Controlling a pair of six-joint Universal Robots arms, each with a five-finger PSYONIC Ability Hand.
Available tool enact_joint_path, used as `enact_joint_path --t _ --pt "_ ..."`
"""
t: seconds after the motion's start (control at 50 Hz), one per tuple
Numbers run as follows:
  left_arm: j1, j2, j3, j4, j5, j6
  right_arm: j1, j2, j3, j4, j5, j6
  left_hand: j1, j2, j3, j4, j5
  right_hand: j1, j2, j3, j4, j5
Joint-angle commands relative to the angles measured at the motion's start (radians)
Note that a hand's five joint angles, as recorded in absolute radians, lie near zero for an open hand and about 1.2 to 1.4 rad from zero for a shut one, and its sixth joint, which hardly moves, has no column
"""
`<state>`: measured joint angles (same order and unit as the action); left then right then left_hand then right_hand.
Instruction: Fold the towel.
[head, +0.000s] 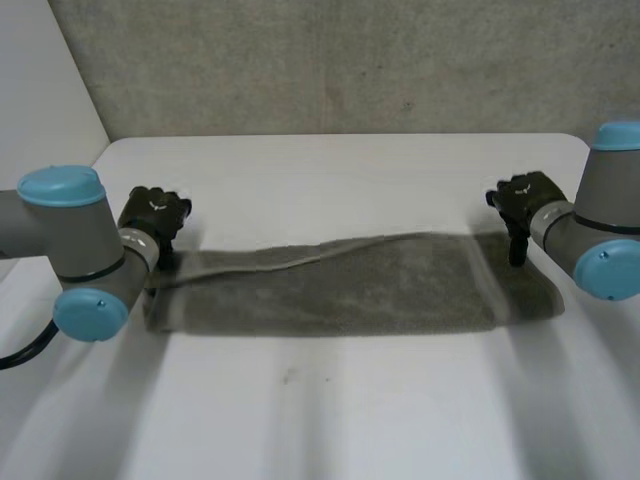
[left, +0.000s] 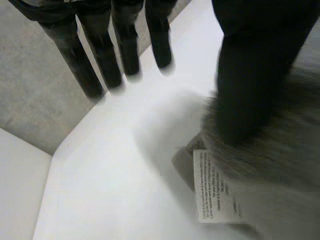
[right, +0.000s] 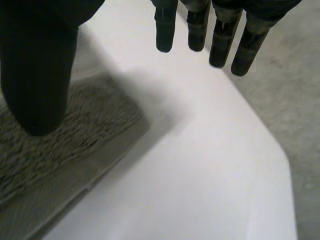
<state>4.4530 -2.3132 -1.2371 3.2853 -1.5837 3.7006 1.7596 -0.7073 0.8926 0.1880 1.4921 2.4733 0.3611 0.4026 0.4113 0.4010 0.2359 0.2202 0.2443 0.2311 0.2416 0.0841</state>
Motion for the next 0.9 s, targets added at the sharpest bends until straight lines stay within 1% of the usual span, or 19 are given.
enact_joint_path --t 0.02,0.04,0.12,0.2,0.24,0.3,0.32,0.4,0.46,0.48,0.5,0.58,0.6,0.64,0.68,0.76,0.8,0.86,0.9 --pt "-0.017 0.075 -0.048 0.08 0.001 -0.001 0.012 -0.164 0.073 -0.116 0.051 0.085 -0.187 -0.228 -0.237 -0.226 -0.236 -0.046 -0.07 -0.057 -0.067 -0.084" --pt "-0.017 0.075 -0.048 0.08 0.001 -0.001 0.012 -0.164 0.074 -0.116 0.051 0.085 -0.187 -0.228 -0.237 -0.226 -0.236 -0.046 -0.07 -0.057 -0.067 -0.084" --pt "-0.008 0.159 -0.091 0.102 -0.001 -0.004 0.003 -0.288 0.181 -0.148 0.037 0.157 -0.187 -0.228 -0.237 -0.226 -0.236 -0.046 -0.07 -0.057 -0.067 -0.084" --pt "-0.003 0.219 -0.125 0.102 -0.001 -0.005 0.003 -0.359 0.255 -0.147 0.031 0.162 -0.187 -0.228 -0.237 -0.226 -0.236 -0.046 -0.07 -0.057 -0.067 -0.084" --pt "0.002 0.257 -0.148 0.1 0.002 -0.005 0.003 -0.414 0.343 -0.144 0.002 0.159 -0.187 -0.228 -0.237 -0.226 -0.236 -0.046 -0.07 -0.057 -0.067 -0.084" --pt "0.005 0.314 -0.197 0.09 -0.001 -0.005 0.001 -0.439 0.394 -0.142 -0.023 0.157 -0.187 -0.228 -0.237 -0.226 -0.236 -0.046 -0.07 -0.057 -0.067 -0.084" --pt "0.005 0.314 -0.197 0.089 -0.001 -0.005 -0.005 -0.458 0.441 -0.142 -0.05 0.156 -0.187 -0.228 -0.237 -0.226 -0.236 -0.046 -0.07 -0.057 -0.067 -0.084" --pt "0.005 0.373 -0.283 0.033 0.002 -0.005 -0.051 -0.495 0.58 -0.15 -0.107 0.147 -0.133 -0.175 -0.183 -0.173 -0.183 -0.046 -0.07 -0.057 -0.067 -0.084" --pt "0.005 0.374 -0.314 -0.047 0.008 -0.004 -0.069 -0.505 0.621 -0.154 -0.116 0.139 -0.107 -0.148 -0.157 -0.147 -0.156 -0.046 -0.07 -0.057 -0.067 -0.084" --pt "0.006 0.37 -0.318 -0.094 0.013 -0.005 -0.081 -0.514 0.656 -0.156 -0.124 0.13 -0.013 -0.055 -0.064 -0.053 -0.063 -0.046 -0.07 -0.057 -0.067 -0.084" --pt "0.006 0.37 -0.318 -0.095 0.013 -0.005 -0.091 -0.515 0.684 -0.156 -0.13 0.119 -0.013 -0.054 -0.063 -0.052 -0.062 -0.046 -0.07 -0.057 -0.067 -0.084" --pt "0.011 0.347 -0.308 -0.22 0.034 -0.005 -0.107 -0.515 0.727 -0.159 -0.145 0.101 0.245 0.204 0.195 0.205 0.196 -0.046 -0.07 -0.057 -0.067 -0.084" --pt "0.011 0.347 -0.308 -0.22 0.034 -0.005 -0.114 -0.515 0.741 -0.168 -0.151 0.099 0.246 0.204 0.196 0.206 0.196 -0.046 -0.07 -0.057 -0.067 -0.084" --pt "0.028 0.307 -0.294 -0.262 0.068 -0.007 -0.121 -0.511 0.752 -0.179 -0.158 0.099 0.462 0.42 0.412 0.422 0.413 -0.046 -0.07 -0.057 -0.067 -0.084" --pt "0.032 0.293 -0.286 -0.274 0.089 -0.011 -0.127 -0.503 0.759 -0.191 -0.159 0.099 0.513 0.471 0.462 0.473 0.463 -0.046 -0.07 -0.057 -0.067 -0.084" --pt "0.035 0.278 -0.272 -0.279 0.142 -0.037 -0.134 -0.469 0.766 -0.202 -0.162 0.098 0.498 0.457 0.448 0.458 0.449 -0.046 -0.07 -0.057 -0.067 -0.084" --pt "0.042 0.271 -0.254 -0.276 0.171 -0.092 -0.132 -0.457 0.767 -0.205 -0.162 0.098 0.443 0.401 0.393 0.403 0.393 -0.046 -0.07 -0.057 -0.067 -0.084" --pt "0.045 0.256 -0.239 -0.274 0.175 -0.12 -0.13 -0.433 0.772 -0.212 -0.162 0.096 0.443 0.401 0.392 0.403 0.393 -0.046 -0.07 -0.057 -0.067 -0.084" --pt "0.046 0.195 -0.2 -0.274 0.175 -0.155 -0.129 -0.42 0.773 -0.219 -0.162 0.095 0.311 0.27 0.261 0.271 0.262 -0.046 -0.07 -0.057 -0.067 -0.084"
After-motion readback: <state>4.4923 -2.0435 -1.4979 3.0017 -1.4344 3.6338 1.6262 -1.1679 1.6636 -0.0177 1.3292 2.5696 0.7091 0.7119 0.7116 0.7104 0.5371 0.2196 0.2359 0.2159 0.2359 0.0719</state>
